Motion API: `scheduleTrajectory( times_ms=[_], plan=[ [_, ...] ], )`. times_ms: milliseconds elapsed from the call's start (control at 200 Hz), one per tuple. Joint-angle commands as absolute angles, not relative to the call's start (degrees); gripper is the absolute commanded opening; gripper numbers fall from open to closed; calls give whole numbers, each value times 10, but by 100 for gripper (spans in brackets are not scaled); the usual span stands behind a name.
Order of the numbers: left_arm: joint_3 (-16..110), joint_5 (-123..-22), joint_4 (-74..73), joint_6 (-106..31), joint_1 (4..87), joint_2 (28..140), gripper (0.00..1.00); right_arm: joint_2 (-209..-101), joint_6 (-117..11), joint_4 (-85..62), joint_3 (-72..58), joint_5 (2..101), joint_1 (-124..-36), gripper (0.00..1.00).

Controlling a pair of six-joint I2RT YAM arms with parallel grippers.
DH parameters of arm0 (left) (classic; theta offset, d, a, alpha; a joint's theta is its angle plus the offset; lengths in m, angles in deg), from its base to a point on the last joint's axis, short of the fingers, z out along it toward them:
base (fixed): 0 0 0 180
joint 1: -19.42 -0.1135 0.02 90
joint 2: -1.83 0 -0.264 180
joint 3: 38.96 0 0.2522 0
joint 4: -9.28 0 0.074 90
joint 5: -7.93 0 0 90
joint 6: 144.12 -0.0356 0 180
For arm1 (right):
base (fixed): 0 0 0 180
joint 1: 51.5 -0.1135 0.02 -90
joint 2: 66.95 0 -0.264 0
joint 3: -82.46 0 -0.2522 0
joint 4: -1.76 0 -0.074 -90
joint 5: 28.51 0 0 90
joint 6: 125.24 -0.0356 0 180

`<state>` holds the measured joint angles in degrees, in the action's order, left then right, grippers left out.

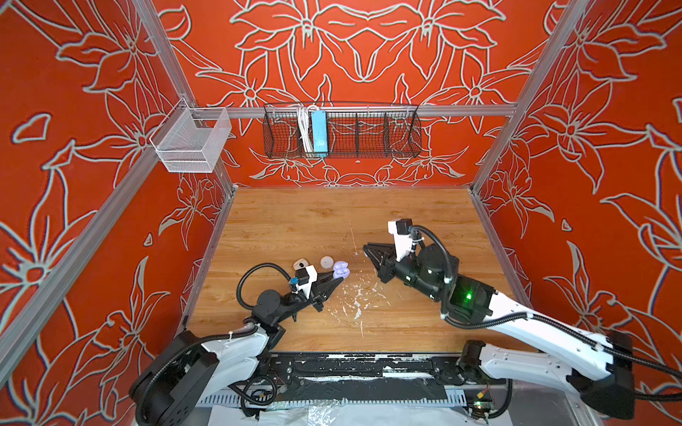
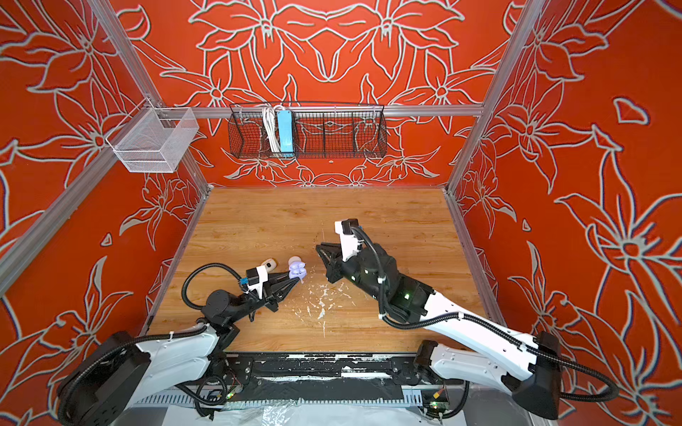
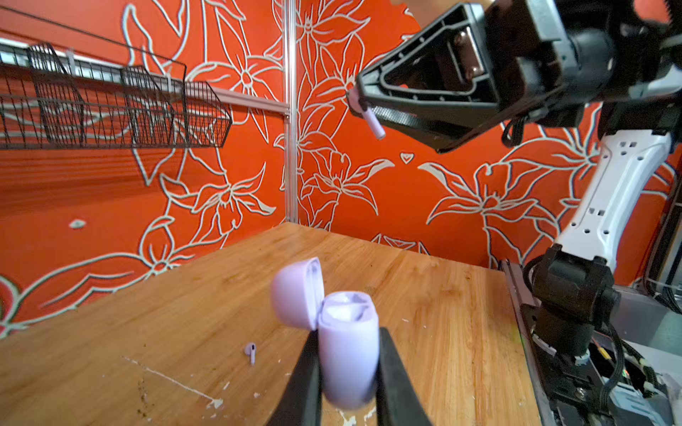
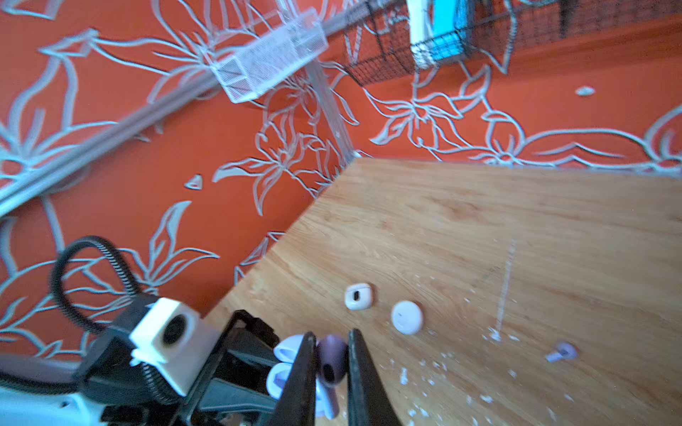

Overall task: Insert the wireless bluetooth earbuds into the charging case
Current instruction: 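Lift the earbud and carry it toward the case in the left gripper, then lower the earbud stem-first into the open lilac case slot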

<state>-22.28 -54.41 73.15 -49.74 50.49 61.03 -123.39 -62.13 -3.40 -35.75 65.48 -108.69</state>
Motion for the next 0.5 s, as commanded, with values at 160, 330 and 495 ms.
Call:
scheduleTrajectory(
  times_ms=[160, 330, 495],
  plan=[
    [-228, -512, 732, -519, 520, 526, 0, -1254, -613, 279, -465, 556, -1141, 15],
    [-226, -518, 679, -548, 542, 473, 0, -1297, -600, 400, -503, 548, -1165, 15],
    [-230, -529, 660, -559, 551, 441, 0, -1328, -584, 462, -510, 545, -1181, 15]
  ],
)
